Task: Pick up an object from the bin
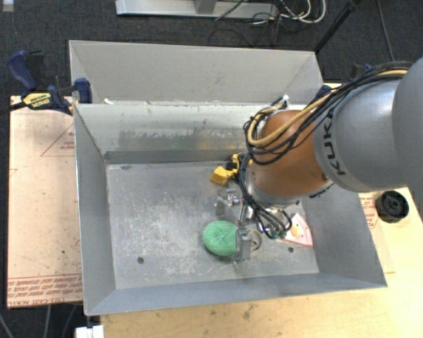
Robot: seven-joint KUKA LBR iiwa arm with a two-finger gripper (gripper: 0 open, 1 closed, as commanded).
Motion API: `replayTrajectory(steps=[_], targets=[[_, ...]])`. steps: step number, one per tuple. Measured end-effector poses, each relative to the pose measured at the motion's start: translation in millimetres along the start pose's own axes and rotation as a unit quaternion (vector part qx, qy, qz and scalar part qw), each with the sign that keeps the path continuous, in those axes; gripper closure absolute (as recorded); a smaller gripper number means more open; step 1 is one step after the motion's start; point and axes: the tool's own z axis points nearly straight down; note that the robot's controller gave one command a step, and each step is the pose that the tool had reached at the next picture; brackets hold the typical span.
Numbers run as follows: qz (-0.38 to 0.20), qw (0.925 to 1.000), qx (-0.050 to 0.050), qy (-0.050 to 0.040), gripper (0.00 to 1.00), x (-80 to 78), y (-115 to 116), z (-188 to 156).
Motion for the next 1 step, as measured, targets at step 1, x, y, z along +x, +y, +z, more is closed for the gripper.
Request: replayTrajectory(steps=[1], targets=[[0.006, 1.0, 0.0, -0.0004, 0.0, -7.0, -0.2, 9.3]])
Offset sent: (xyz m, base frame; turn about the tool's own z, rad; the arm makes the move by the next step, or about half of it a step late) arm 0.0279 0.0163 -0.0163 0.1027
